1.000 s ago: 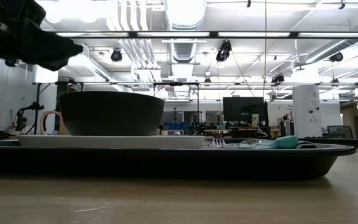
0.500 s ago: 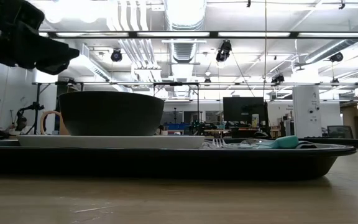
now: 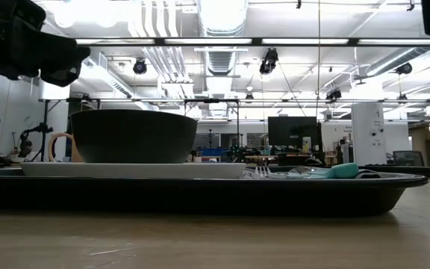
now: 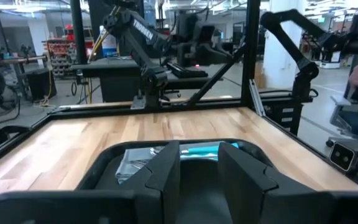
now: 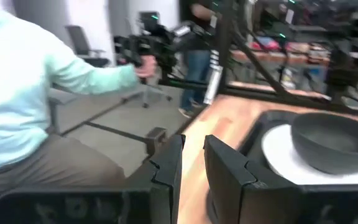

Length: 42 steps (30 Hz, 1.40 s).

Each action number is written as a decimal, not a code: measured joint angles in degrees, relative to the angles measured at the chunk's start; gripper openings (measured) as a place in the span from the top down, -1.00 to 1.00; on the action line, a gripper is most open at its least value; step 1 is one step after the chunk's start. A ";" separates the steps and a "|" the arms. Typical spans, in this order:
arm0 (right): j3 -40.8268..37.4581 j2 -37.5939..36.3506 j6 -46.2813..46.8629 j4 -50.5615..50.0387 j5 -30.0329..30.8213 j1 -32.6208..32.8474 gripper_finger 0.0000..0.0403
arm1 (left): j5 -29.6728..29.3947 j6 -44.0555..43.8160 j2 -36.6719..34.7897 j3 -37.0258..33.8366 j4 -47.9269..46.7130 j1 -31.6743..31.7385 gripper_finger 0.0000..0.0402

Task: Set up tray
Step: Return to Home Position

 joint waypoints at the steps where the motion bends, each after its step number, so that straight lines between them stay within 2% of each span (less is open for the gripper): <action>1: -1.69 -0.48 -0.54 2.37 -0.94 0.00 0.71 | 0.00 -0.04 -0.19 -0.06 0.04 0.00 0.55; 5: -7.01 -2.64 -1.05 6.86 -1.65 0.11 0.71 | -0.01 -1.08 -1.01 -0.96 -0.70 0.00 0.55; 13: -12.98 -8.07 -0.11 7.31 -2.02 0.11 0.71 | 1.49 -2.36 -1.32 -0.96 -1.89 -0.02 0.55; 20: -13.32 -14.17 -2.57 4.76 -4.65 0.11 0.71 | 1.46 -3.86 -1.23 -0.88 -2.29 -0.02 0.55; 28: -13.32 -25.28 -2.47 -1.86 -6.07 0.11 0.71 | 1.46 -3.93 -1.21 -0.96 -3.17 -0.02 0.55; 42: -13.30 -44.83 -4.51 -22.87 -6.38 0.11 0.71 | 1.42 -3.93 -1.21 -0.96 -3.33 -0.02 0.55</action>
